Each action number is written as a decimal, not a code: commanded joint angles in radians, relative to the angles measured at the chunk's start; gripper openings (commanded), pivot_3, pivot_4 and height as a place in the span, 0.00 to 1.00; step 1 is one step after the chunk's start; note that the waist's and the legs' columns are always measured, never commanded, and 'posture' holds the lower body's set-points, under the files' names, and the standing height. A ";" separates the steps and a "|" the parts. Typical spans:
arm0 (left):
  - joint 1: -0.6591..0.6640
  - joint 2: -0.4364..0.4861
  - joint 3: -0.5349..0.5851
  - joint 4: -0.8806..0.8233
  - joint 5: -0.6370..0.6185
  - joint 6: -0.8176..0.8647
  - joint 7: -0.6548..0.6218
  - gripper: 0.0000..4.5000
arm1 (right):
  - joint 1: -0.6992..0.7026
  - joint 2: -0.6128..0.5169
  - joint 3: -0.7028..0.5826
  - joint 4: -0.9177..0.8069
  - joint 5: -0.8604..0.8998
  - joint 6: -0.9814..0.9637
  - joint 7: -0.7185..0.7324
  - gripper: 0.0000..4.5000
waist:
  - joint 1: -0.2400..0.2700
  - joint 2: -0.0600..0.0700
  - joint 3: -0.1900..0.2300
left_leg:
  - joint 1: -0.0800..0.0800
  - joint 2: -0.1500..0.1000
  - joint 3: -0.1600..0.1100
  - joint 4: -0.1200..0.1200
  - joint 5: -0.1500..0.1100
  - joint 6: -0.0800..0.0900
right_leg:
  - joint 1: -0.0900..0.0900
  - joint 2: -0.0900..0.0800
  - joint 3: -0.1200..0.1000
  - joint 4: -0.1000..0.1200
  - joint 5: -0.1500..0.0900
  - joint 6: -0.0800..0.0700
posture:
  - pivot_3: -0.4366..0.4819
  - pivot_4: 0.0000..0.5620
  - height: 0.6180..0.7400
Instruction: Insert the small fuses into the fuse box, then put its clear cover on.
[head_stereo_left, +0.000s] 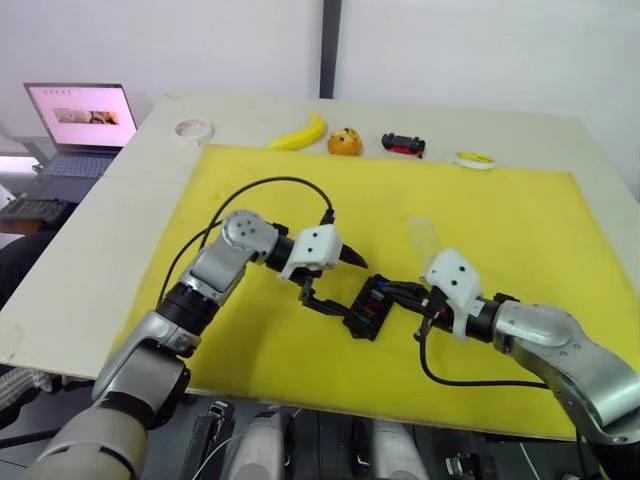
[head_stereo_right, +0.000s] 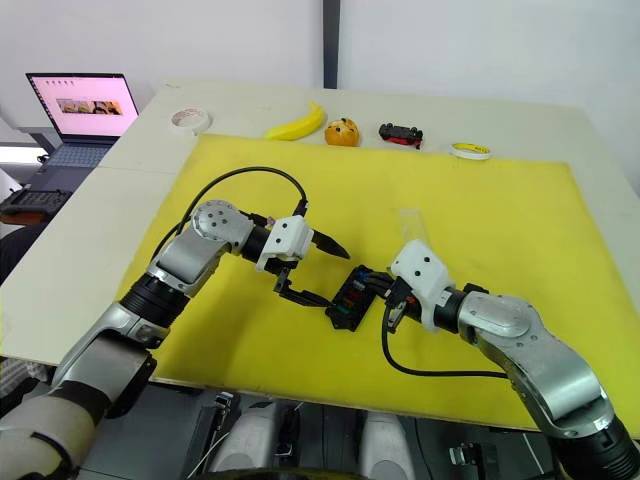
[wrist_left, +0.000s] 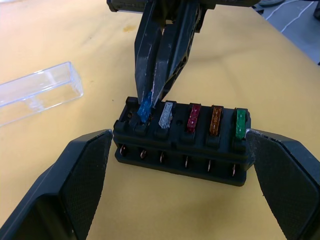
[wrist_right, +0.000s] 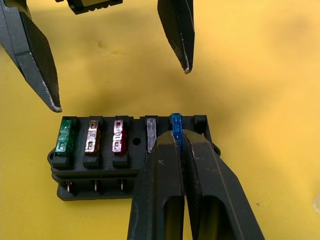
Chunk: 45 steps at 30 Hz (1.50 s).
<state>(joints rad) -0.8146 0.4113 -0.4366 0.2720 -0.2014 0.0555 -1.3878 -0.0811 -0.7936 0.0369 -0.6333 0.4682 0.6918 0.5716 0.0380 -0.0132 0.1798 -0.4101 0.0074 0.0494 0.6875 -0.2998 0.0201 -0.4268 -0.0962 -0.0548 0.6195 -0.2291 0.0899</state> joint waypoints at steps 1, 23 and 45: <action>-0.013 -0.004 0.027 -0.035 0.003 0.000 0.000 0.99 | -0.001 0.011 -0.004 -0.013 -0.015 -0.005 0.005 0.00 | 0.000 0.000 0.000 | 0.000 0.000 0.000 0.000 0.000 0.000 | 0.000 0.000 0.000 0.000 0.000 0.000 | 0.48 0.27 1.00; -0.009 -0.007 0.030 -0.020 0.017 -0.017 0.002 0.99 | -0.030 0.032 0.013 0.032 -0.069 -0.015 0.051 0.00 | -0.001 0.000 0.000 | 0.000 0.000 -0.001 0.009 -0.001 0.002 | 0.000 0.000 0.000 0.009 0.000 0.000 | 0.48 0.27 1.00; -0.005 -0.010 0.029 -0.001 0.023 -0.031 0.007 1.00 | -0.036 0.021 -0.028 0.002 -0.090 -0.036 0.069 0.56 | -0.001 0.000 0.000 | 0.000 0.000 -0.001 0.010 -0.001 0.002 | 0.000 0.000 0.000 0.009 0.000 0.000 | 0.48 0.27 1.00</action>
<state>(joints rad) -0.8144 0.4073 -0.4361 0.2871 -0.1826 0.0370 -1.3832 -0.1093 -0.7648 0.0467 -0.5900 0.3763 0.6696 0.6360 0.0372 -0.0130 0.1797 -0.4101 0.0072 0.0488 0.6976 -0.3009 0.0218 -0.4264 -0.0961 -0.0545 0.6287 -0.2295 0.0903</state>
